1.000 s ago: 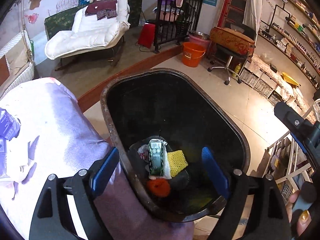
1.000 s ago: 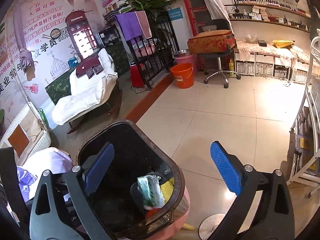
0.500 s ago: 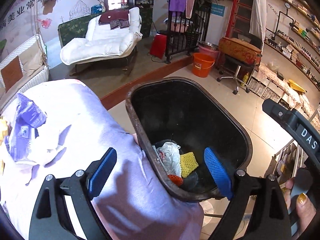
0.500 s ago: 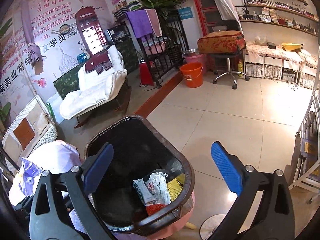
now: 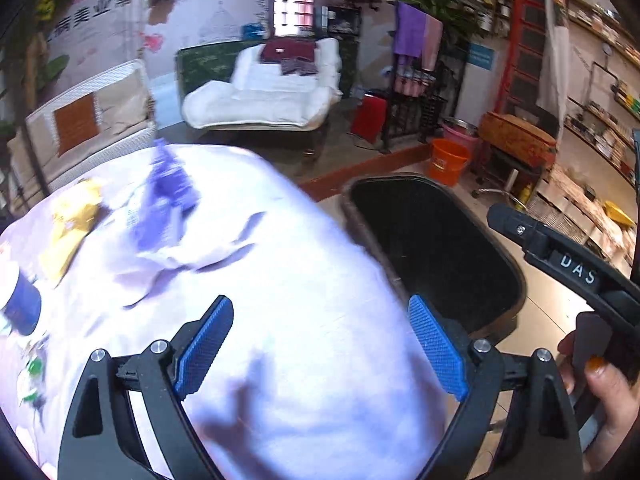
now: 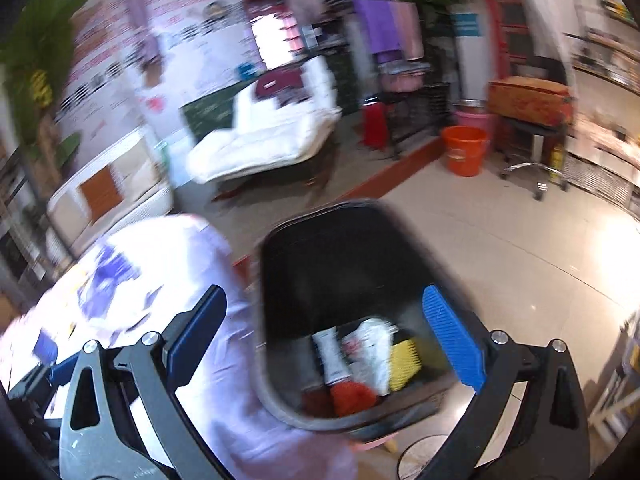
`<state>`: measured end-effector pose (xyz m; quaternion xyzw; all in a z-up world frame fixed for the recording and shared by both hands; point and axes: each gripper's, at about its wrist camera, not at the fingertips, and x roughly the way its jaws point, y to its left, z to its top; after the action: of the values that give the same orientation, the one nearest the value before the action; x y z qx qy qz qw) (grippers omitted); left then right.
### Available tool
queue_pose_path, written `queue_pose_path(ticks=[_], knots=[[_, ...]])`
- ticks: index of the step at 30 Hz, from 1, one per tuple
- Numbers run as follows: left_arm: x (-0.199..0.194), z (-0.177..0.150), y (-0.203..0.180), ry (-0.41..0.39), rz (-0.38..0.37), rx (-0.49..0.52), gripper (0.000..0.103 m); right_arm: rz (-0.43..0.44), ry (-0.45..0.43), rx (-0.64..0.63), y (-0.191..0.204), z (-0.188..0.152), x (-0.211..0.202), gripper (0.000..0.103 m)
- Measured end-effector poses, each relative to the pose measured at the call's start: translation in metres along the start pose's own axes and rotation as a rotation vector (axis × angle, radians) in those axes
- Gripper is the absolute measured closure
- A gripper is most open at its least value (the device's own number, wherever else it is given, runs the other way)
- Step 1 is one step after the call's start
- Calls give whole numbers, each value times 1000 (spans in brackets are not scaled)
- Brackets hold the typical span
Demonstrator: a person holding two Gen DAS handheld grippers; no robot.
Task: Collect trash
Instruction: 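Bring both tools back over the bed toward the remaining trash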
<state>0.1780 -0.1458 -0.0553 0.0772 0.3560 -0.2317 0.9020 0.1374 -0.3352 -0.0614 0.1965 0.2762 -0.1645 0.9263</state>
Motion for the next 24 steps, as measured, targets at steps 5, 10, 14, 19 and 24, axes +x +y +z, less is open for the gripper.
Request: queue_pose_path(ticks=[5, 10, 14, 19, 24], knots=[[-23, -19, 59, 1, 117, -145, 14, 120, 68, -95, 39, -11, 5, 6], [-39, -36, 116, 23, 252, -242, 14, 202, 125, -189, 73, -24, 7, 6], [-55, -52, 158, 39, 330, -291, 14, 262, 155, -263, 99, -33, 6, 6], [-59, -70, 200, 79, 391, -339, 15, 319, 187, -323, 128, -43, 6, 6], [-43, -70, 225, 145, 378, -334, 24, 356, 200, -380, 149, -50, 2, 6]])
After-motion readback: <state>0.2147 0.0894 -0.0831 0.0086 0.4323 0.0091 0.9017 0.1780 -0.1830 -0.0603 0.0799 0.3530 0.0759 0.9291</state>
